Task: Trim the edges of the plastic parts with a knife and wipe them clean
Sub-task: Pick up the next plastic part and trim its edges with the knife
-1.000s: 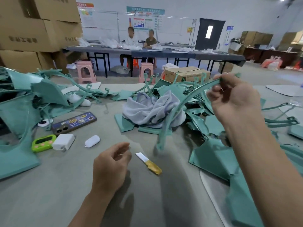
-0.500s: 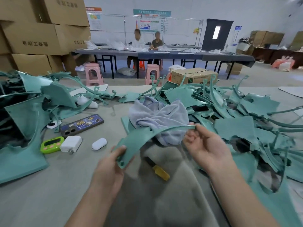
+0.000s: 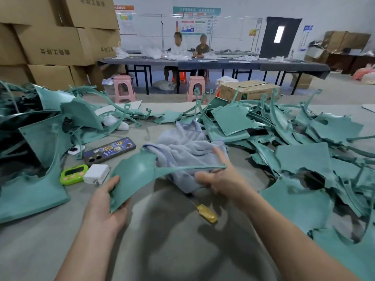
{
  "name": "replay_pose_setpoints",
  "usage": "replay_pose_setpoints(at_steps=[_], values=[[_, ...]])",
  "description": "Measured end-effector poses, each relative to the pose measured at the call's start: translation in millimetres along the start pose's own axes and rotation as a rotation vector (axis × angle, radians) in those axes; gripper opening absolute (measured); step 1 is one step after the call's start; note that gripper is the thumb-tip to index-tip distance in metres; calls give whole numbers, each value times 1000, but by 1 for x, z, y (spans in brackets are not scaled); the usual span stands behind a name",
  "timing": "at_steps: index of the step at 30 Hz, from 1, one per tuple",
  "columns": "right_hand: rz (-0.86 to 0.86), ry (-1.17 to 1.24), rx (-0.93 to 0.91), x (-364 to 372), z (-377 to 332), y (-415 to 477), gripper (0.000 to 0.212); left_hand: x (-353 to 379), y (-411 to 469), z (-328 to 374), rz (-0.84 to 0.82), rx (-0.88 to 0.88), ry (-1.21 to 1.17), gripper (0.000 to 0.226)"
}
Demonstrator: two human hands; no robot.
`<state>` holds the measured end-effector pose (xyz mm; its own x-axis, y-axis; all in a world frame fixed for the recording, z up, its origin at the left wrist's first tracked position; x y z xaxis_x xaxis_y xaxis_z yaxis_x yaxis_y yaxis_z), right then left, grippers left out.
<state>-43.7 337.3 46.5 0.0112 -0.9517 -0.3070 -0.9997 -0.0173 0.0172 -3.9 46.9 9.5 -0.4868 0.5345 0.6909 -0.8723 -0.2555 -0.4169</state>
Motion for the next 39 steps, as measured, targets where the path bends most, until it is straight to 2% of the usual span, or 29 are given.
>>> replay_pose_setpoints(at_steps=[2,3,4,6,7,8,10,11,12,13,14,15,16,17,18,21,22,24,26,28,30,31,32,35,37,39], values=[[-29,-427,-139,15,-14,6,43,3,0,1,-40,1,36,29],[-14,-564,-174,19,-18,14,35,5,0,-1,-63,-17,49,40],[5,-667,-182,20,-22,22,39,5,0,-3,-78,-49,54,46],[85,-774,-205,14,-34,39,50,6,-2,-10,-108,-145,51,36],[173,-709,-202,1,-41,48,52,6,-3,-13,-123,-193,55,26],[286,-529,-160,-19,-47,54,52,5,-3,-15,-131,-226,60,16],[498,158,5,-63,-44,66,43,4,-2,-14,-141,-239,53,20],[533,492,57,-73,-46,69,35,3,0,-14,-148,-232,39,27],[550,691,39,-82,-50,75,26,3,1,-12,-149,-221,15,29],[563,685,10,-92,-60,78,17,4,-1,-11,-153,-210,6,26],[547,571,-46,-98,-71,77,17,4,0,-9,-151,-195,3,18],[515,365,-81,-98,-80,72,36,6,0,-9,-158,-177,20,13],[500,149,-99,-96,-85,65,56,6,2,-10,-164,-156,45,19],[516,-48,-106,-93,-87,53,67,7,3,-12,-171,-144,77,28],[507,-200,-132,-84,-88,41,65,9,3,-14,-188,-124,93,34],[286,-322,-16,-38,-49,10,17,17,-3,-12,-239,-48,118,43],[227,-347,49,-24,-30,-3,8,18,-4,-10,-253,-36,121,43],[207,-378,131,-9,0,-25,17,18,-7,-8,-266,-41,126,42],[320,-232,127,-15,5,-36,16,13,-4,-5,-240,-47,118,43],[577,-84,-34,-41,-17,-48,15,6,2,0,-158,-32,65,37],[774,-228,-226,-55,-51,-69,15,0,5,10,-67,20,6,21],[765,-322,-276,-52,-61,-75,18,-3,6,14,-37,54,-15,17],[676,-429,-272,-43,-64,-75,22,-4,7,15,-29,78,-20,16],[146,-873,24,3,-29,-70,37,5,10,8,-136,101,12,20],[-50,-1062,40,24,-14,-78,27,14,8,5,-218,141,36,27],[-102,-1135,-25,34,-15,-83,12,21,5,6,-286,207,85,35]])
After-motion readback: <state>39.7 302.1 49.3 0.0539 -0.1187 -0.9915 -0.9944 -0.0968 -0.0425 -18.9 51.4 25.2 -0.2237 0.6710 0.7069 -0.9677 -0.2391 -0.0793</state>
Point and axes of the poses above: each hand's wrist, its own y-axis towards the middle knuckle, its own x-axis out of the palm, z = x × y, the point moved 8 cm from there along y, towards the middle knuckle, and after that the axes turned 1 degree about x, right-handed, at the moved point
